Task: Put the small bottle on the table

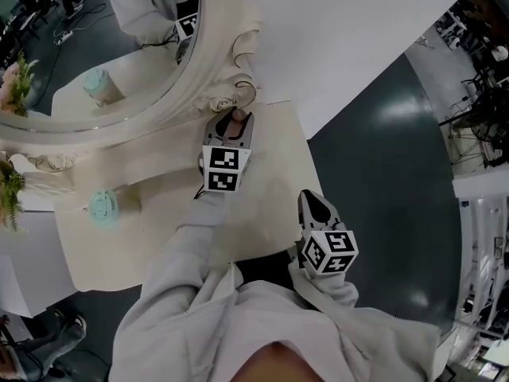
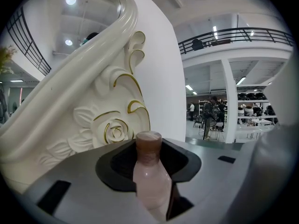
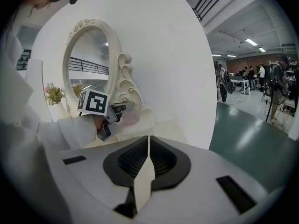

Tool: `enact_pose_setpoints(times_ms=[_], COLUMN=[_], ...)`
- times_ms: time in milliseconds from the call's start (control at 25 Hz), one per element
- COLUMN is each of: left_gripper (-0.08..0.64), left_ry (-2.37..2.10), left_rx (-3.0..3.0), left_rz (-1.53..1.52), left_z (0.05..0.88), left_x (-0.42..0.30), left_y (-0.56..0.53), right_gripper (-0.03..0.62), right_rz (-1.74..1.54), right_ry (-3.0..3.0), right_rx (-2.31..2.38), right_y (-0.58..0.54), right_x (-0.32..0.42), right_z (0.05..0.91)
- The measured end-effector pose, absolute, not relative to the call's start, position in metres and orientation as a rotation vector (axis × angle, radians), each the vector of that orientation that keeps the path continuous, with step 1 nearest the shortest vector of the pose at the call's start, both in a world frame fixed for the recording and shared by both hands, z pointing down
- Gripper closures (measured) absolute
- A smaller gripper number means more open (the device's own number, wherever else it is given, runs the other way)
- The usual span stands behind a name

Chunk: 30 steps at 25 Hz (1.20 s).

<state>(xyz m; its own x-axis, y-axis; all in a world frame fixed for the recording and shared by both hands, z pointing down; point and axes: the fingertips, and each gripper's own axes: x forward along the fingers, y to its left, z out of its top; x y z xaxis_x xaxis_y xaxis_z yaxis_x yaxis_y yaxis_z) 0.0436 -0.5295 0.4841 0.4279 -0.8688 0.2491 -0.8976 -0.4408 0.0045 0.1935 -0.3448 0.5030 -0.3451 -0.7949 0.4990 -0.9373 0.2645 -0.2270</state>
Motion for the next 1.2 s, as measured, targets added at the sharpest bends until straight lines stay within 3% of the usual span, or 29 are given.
enact_pose_setpoints(times_ms=[360, 1200], left_gripper=[0.373, 0.373], left_ry=[-1.574, -1.779], left_rx=[2.529, 2.288], left_rz=[0.365, 0.304], left_z=[0.472, 0.437], left_x=[0.036, -0.069], left_y=[-0.502, -0.366], right_gripper=[0.555, 0.555], right_rz=[0.686, 0.555], right_ry=[-2.302, -2.581], right_rx=[1.572, 1.265], right_y=[-0.348, -0.381], right_x=[0.188, 0.101], right_z=[0.497, 0.453])
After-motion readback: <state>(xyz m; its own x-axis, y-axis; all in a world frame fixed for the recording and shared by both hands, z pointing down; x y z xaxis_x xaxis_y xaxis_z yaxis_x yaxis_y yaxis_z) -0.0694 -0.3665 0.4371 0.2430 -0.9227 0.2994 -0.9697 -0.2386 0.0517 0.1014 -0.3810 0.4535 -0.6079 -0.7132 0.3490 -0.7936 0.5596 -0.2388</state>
